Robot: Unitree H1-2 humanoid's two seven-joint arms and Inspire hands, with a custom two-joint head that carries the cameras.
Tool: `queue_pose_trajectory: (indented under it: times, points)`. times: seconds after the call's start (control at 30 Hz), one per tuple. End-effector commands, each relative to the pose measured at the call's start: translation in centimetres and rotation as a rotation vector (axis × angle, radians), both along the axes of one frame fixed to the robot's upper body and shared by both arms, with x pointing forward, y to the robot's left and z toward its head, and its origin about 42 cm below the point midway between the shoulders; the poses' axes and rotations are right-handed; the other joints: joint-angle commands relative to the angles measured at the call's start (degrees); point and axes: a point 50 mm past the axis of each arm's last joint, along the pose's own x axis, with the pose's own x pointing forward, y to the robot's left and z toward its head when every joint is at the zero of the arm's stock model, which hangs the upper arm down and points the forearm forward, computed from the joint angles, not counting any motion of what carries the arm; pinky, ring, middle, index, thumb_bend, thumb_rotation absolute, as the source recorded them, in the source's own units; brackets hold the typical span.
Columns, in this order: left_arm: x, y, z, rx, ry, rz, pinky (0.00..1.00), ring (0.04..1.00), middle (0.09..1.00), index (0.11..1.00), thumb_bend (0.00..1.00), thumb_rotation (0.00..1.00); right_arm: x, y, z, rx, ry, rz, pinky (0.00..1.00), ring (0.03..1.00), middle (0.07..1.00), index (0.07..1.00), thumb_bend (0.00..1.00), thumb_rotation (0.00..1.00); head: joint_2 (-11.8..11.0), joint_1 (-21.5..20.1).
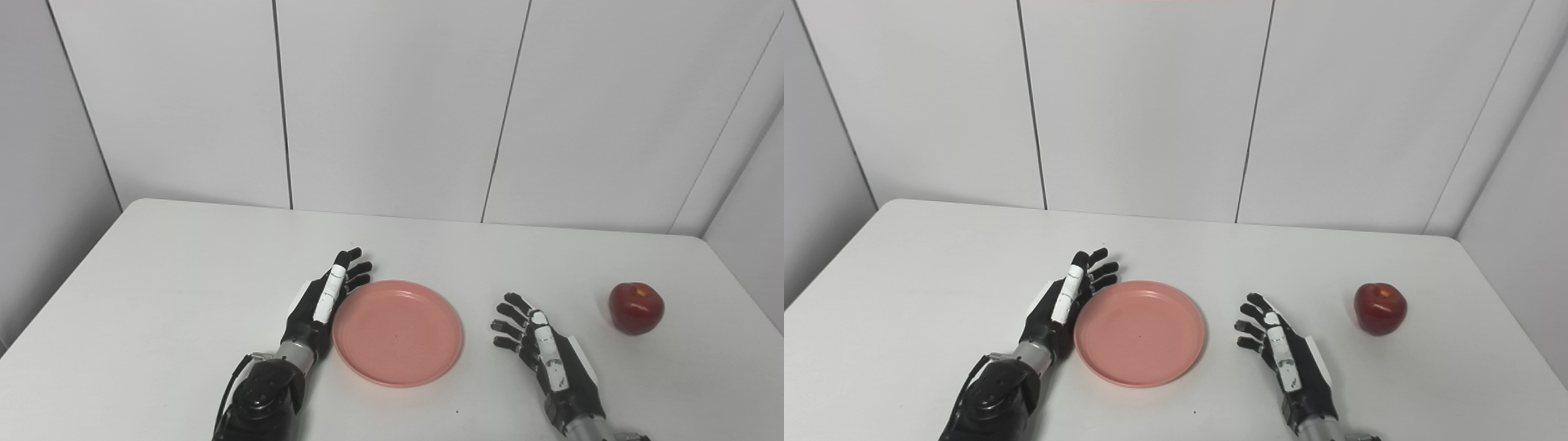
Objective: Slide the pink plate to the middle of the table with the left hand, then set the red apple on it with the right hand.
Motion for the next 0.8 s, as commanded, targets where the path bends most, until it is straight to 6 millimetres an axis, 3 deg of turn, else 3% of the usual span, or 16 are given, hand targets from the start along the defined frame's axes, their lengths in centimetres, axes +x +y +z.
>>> queue_pose_trajectory:
  times: [0.0,0.77]
  points:
    - [-0.92,-1.68,-1.68,0.021,0.075,-0.055,0.82,0.884,0.869,0.891,0.82,0.95,0.79,1.36,0.49,0.019,0.001,0.049,0.75,0.803,0.859,0.876,0.96,1.00,-0.12,-0.19]
    - [-1.63,-2.05,-2.02,0.024,0.065,-0.022,0.87,0.880,0.881,0.916,0.80,0.94,0.90,1.81,0.46,0.006,-0.012,0.064,0.73,0.796,0.858,0.875,0.94,1.00,-0.16,-0.98]
